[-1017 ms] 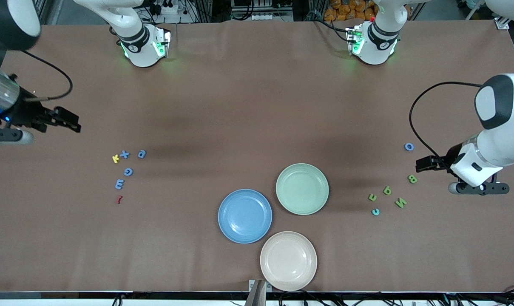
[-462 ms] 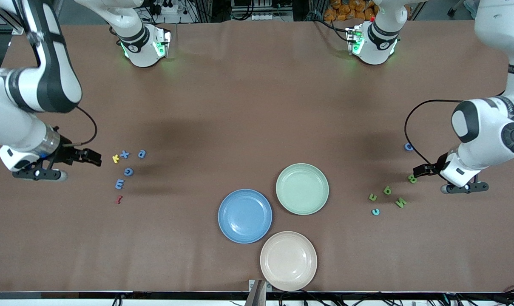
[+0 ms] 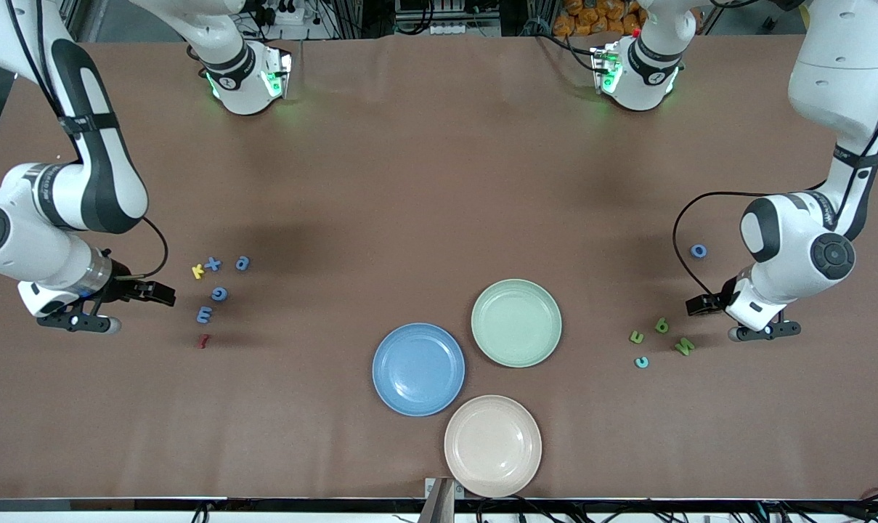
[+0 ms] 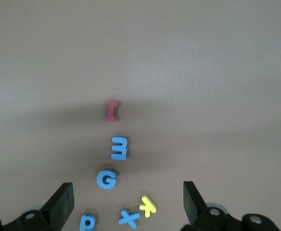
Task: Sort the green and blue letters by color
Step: 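Lower the right gripper to blue 3 while the left gripper nears green B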
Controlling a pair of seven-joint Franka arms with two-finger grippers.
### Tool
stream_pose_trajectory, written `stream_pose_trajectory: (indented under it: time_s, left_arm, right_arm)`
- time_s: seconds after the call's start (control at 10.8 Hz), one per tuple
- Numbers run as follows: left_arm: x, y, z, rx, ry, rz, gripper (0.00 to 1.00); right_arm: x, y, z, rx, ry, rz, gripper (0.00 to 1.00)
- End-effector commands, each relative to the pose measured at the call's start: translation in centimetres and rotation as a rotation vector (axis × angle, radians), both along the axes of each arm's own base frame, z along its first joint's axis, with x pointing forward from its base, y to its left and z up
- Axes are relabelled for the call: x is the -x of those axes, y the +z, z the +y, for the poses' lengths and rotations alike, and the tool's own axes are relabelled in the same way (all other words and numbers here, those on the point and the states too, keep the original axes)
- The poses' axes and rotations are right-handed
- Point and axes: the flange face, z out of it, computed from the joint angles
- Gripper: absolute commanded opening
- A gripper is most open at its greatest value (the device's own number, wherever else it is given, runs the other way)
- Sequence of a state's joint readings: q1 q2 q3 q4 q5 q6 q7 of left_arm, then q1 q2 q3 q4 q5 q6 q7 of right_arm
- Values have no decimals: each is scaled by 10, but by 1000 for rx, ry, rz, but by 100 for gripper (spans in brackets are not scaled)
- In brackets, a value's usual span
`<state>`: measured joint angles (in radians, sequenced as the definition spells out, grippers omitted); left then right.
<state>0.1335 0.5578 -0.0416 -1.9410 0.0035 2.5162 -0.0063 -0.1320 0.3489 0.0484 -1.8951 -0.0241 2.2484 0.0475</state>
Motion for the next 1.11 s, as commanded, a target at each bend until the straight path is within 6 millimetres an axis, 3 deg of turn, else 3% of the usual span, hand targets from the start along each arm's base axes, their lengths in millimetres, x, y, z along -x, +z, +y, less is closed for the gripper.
stream_pose_trajectory:
  time_s: [0.0,0.28,0.55,0.74,0.92,1.02]
  left_arm:
    - [5,-9,2,-2,23,-14,100]
    - [19,-21,3,-4,26,-28,100]
    - [29,-16,10,-9,28,-21,100]
    - [34,-10,12,-11,29,-23,89]
    - [34,-10,13,-12,29,-24,65]
    - [33,-9,14,-11,30,-27,64]
  right_arm:
    - [-16,-42,0,-1,-73,-55,100]
    - [-17,-84,3,-10,-110,-38,100]
    - [-18,-115,28,-17,-190,-38,100]
    - [-14,-129,30,-18,-195,-16,100]
    - [-9,-147,34,-17,-192,13,100]
    - [-6,-151,33,-17,-192,22,100]
